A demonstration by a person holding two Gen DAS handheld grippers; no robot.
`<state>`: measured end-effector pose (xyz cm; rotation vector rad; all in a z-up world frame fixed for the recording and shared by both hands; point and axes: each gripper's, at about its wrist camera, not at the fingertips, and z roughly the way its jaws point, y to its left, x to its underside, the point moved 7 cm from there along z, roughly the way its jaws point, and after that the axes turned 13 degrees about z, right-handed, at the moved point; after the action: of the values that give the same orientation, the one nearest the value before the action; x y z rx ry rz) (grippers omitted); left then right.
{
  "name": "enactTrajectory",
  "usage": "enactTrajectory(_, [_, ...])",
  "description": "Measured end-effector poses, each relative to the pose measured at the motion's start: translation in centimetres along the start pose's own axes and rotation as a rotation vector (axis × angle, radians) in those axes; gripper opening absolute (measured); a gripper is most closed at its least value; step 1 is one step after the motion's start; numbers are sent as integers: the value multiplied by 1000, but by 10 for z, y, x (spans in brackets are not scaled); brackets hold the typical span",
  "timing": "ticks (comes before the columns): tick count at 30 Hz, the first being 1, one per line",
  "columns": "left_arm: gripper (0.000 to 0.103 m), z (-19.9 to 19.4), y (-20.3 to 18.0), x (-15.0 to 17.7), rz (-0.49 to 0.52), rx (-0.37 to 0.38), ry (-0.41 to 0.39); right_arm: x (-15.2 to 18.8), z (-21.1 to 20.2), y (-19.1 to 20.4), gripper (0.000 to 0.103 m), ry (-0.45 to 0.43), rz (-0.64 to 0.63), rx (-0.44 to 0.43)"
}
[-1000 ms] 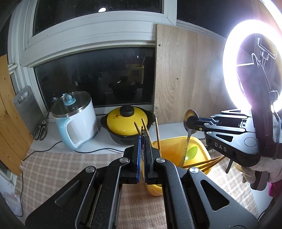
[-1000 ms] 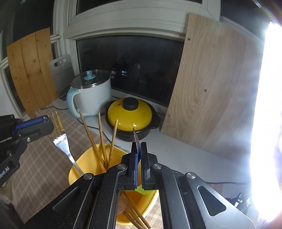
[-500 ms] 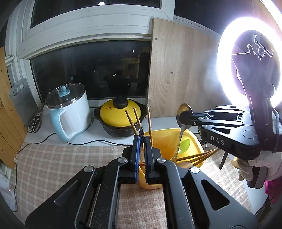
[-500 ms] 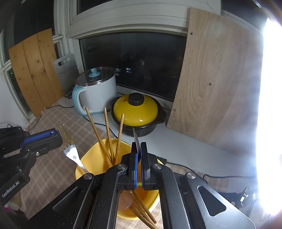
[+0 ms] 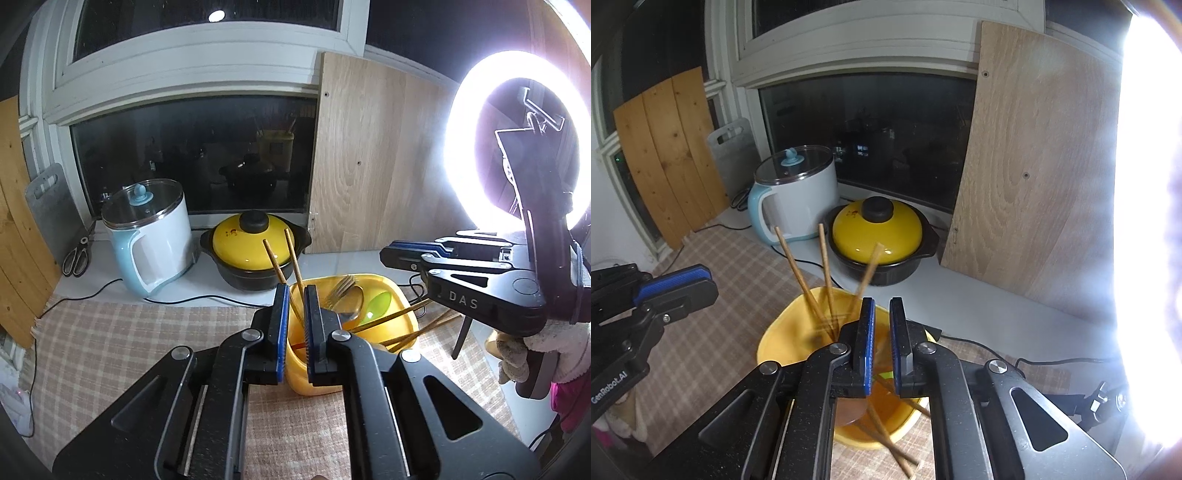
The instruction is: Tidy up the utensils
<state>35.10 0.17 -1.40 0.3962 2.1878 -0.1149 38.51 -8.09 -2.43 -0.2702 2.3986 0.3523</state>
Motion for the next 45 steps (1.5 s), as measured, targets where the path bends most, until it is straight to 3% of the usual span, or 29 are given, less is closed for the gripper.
enactTrajectory(21, [5, -68, -25, 9, 34, -14, -61, 27, -98, 4, 6, -130, 58, -79])
enactTrajectory(23, [12, -73, -29, 13, 33, -11, -62, 33, -104, 2, 7, -140, 65, -74])
enactTrajectory(25, [22, -78, -32, 17, 31, -8, -64, 40, -110, -1, 16, -151, 72, -63])
enactTrajectory(27, [24, -82, -38, 20, 32, -8, -62, 47, -116, -5, 28, -157, 84, -59])
enactTrajectory(29, [25, -84, -42, 24, 33, -9, -57, 52, -119, -8, 30, -158, 96, -57])
enactTrajectory(33, [55, -91, -44, 28, 8, -8, -62, 62, -124, -14, 34, -162, 118, -46])
enactTrajectory(36, [62, -95, -43, 30, -3, -25, -60, 69, -128, -20, 51, -174, 130, -21])
enactTrajectory(40, [84, -103, -41, 31, -13, -52, -68, 76, -132, -28, 59, -177, 145, 3])
enactTrajectory(42, [86, -108, -41, 31, -6, -72, -76, 78, -134, -31, 66, -186, 151, 14])
enactTrajectory(45, [97, -113, -42, 31, 14, -131, -75, 82, -138, -34, 67, -195, 154, 34])
